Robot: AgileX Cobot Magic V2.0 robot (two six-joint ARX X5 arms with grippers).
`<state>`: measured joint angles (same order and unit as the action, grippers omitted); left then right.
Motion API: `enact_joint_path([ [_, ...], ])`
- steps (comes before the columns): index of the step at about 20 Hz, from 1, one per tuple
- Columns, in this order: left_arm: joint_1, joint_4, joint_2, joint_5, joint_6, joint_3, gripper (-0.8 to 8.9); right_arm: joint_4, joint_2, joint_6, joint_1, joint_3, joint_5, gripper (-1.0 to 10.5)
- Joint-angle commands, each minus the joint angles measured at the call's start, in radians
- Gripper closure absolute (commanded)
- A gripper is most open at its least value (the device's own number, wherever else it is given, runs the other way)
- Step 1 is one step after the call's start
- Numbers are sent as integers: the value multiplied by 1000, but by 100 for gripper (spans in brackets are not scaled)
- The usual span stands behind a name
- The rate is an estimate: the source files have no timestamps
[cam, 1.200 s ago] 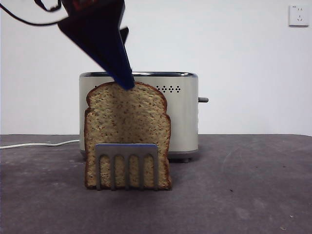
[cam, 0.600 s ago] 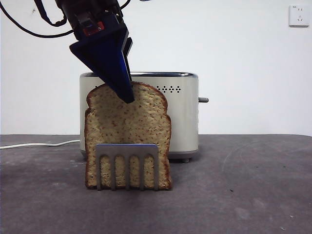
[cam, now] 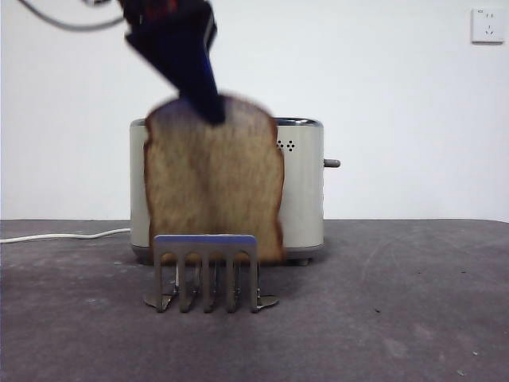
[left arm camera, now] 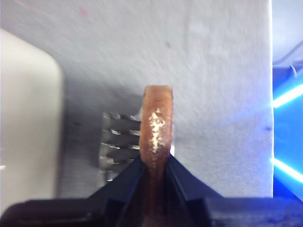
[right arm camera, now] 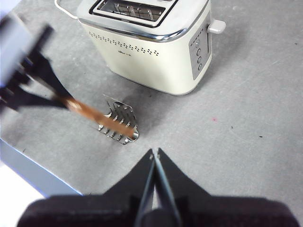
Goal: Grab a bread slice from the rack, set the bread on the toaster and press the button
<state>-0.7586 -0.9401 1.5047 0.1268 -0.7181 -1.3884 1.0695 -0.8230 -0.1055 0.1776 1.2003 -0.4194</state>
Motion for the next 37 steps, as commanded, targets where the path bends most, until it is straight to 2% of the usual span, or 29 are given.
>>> enact_joint_path([
  [1,-1,-63,-16,2,-12,-106,822,-5,-7,-9,3,1,-2,958],
  [4,-1,-127,-16,-70,-19,-286,822,-5,-18,-9,3,1,-2,958],
  [8,16,-62,-16,-184,-100,-436,823,-4,-24,-17,3,1,-2,958],
  [13,96,6,6,-177,-224,-445,823,-4,-24,-18,3,1,-2,958],
  [17,153,19,61,-148,-257,-445,823,-3,-31,-18,3,1,-2,958],
  [24,179,29,129,-117,-288,-445,823,3,-49,-24,3,1,-2,958],
  [27,179,27,138,-66,-307,-445,823,3,-62,-25,3,1,-2,958],
  [37,203,34,248,-70,-326,-445,823,3,-76,-27,3,1,-2,958],
])
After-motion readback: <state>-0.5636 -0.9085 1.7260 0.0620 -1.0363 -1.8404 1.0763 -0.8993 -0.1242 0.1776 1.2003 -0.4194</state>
